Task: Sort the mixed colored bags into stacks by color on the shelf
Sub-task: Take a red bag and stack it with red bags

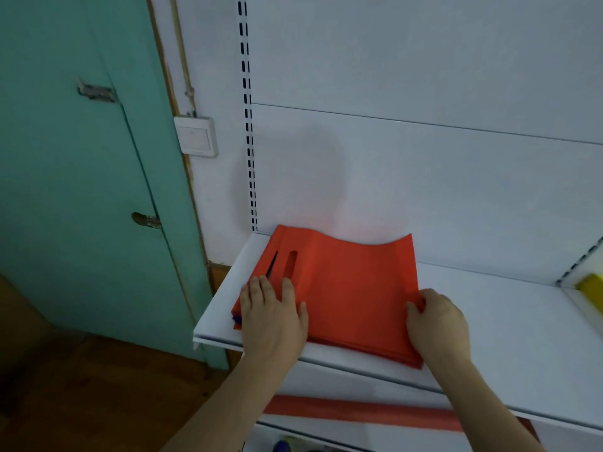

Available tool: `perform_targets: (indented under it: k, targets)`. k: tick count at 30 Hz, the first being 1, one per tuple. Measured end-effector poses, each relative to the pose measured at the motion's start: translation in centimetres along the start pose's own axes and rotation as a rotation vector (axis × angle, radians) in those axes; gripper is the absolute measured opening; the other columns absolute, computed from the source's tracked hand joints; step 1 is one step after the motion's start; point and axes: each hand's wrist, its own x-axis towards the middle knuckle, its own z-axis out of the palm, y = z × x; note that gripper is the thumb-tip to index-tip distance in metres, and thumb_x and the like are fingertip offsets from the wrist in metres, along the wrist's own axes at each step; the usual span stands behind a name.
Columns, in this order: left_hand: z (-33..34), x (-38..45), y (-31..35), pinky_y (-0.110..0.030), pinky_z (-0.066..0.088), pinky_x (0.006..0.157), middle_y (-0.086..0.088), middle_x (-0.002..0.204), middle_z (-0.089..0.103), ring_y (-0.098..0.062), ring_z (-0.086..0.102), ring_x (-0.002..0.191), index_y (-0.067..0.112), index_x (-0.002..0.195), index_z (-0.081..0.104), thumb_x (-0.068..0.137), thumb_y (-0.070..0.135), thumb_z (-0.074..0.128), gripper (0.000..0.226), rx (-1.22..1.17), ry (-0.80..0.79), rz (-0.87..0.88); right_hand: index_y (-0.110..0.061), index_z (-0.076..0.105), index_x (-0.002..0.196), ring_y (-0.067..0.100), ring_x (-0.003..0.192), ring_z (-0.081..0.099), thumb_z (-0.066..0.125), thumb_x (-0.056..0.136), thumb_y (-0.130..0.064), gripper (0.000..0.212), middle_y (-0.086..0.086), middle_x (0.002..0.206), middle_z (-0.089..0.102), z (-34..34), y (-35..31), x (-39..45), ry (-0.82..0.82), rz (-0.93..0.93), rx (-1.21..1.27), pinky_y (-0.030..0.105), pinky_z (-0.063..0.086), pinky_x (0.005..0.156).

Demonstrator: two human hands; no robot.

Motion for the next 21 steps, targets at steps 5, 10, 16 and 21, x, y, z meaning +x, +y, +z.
perform_targets:
  k: [5,10,16,21]
  targets:
    - [-0.2,-0.5,1.3,-0.061,0.015,0.126,-0.016,0.158,0.047,-0.036,0.033,0.152,0.020,0.160,0.027,0.109,0.042,0.036,0.056,-0.026,0.000,0.088,-0.004,0.067,0.117,0.042,0.102,0.066,0.065,0.097,-0.034,0.036,0.019,0.106,0.071,0.5,0.7,0.4,-0.046,0.038,0.026,0.046,0.053,0.088]
    - [-0.1,-0.7,1.4,-0.055,0.012,0.130,0.001,0.163,0.040,-0.026,0.021,0.157,0.030,0.163,0.015,0.106,0.025,0.047,0.065,-0.225,0.003,0.217,-0.014,0.069,0.094,0.034,0.089,0.065,0.070,0.095,-0.039,0.025,0.006,0.090,0.071,0.2,1.4,1.5,-0.084,0.063,0.093,0.042,0.054,0.080]
    - [-1.1,-0.8,2.0,-0.056,0.025,0.126,0.002,0.170,0.021,-0.028,0.013,0.159,0.042,0.160,0.018,0.099,0.072,0.038,0.071,-0.464,-0.075,0.208,-0.016,0.063,0.100,0.039,0.083,0.063,0.060,0.096,-0.024,0.010,0.011,0.085,0.069,-0.1,1.7,1.4,0.073,0.057,0.130,0.048,0.056,0.077]
    - [-2.3,2.3,1.5,-0.040,0.049,0.110,-0.001,0.156,0.046,-0.017,0.049,0.140,0.036,0.142,0.055,0.096,0.055,0.064,0.051,-0.806,0.030,-0.065,-0.024,0.061,0.121,0.037,0.091,0.066,0.060,0.098,-0.016,0.024,0.007,0.102,0.075,-0.9,2.7,1.3,0.200,-0.029,0.347,0.043,0.053,0.083]
